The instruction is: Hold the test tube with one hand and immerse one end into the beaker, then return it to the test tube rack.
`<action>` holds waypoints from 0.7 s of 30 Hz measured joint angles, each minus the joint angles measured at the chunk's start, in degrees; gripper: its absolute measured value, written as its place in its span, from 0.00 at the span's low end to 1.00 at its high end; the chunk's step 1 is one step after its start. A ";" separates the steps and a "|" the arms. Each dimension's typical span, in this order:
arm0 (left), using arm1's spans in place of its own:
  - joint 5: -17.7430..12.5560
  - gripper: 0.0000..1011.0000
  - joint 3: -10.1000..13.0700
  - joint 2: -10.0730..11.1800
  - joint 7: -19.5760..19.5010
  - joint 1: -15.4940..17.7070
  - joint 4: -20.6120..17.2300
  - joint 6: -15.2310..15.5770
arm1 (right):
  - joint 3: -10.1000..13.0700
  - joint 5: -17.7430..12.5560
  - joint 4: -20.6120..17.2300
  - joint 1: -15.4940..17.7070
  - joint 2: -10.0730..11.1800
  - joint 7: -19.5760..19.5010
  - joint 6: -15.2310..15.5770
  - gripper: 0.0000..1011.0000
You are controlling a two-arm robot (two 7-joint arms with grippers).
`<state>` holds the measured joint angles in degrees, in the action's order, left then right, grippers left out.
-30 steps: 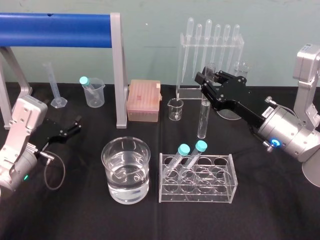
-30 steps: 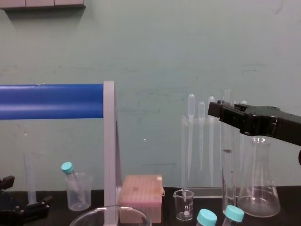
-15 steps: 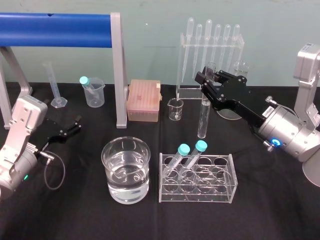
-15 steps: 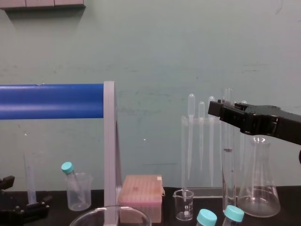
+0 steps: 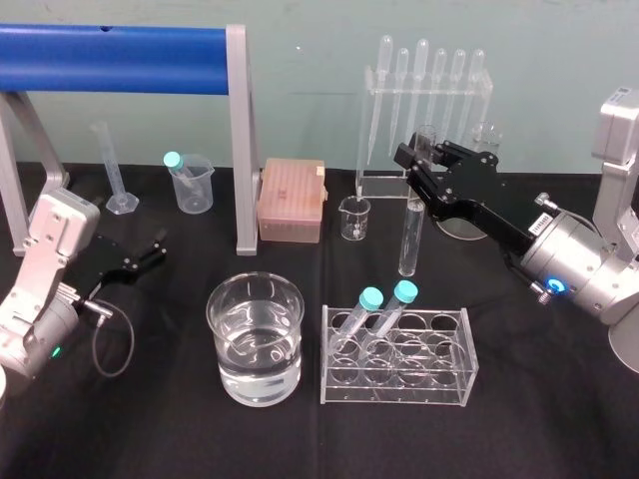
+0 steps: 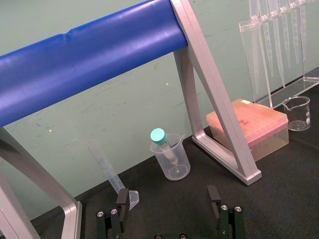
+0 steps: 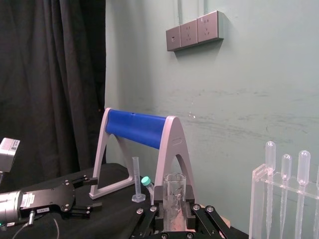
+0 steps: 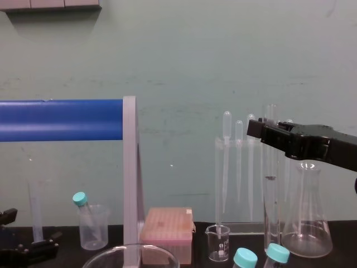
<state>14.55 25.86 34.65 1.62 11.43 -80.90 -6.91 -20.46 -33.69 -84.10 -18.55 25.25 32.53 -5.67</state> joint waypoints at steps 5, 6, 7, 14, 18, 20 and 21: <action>0.00 0.99 0.00 0.00 0.00 0.00 0.00 0.00 | 0.00 0.00 -0.01 0.00 0.00 0.00 0.00 0.22; 0.00 0.99 0.00 0.00 0.00 0.00 0.00 0.00 | 0.00 0.00 -0.01 0.00 0.00 0.00 0.00 0.22; 0.00 0.99 0.00 0.00 0.00 0.00 0.00 0.00 | 0.00 0.00 -0.01 0.00 0.00 0.00 0.00 0.22; 0.00 0.99 0.00 0.00 0.00 0.00 0.00 0.00 | 0.00 0.00 -0.01 0.00 0.00 0.00 0.00 0.22; 0.00 0.99 0.00 0.00 0.00 0.00 0.00 0.00 | 0.00 0.00 -0.01 0.00 0.00 0.00 0.00 0.22; 0.00 0.99 0.00 0.00 0.00 0.00 0.00 0.00 | 0.00 0.00 -0.01 0.00 0.00 0.00 0.00 0.22; 0.00 0.99 0.00 0.00 0.00 0.01 0.00 0.00 | 0.00 0.00 -0.01 0.00 0.00 0.00 0.00 0.22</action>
<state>14.54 25.86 34.65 1.62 11.43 -80.90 -6.91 -20.46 -33.69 -84.12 -18.55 25.25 32.53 -5.67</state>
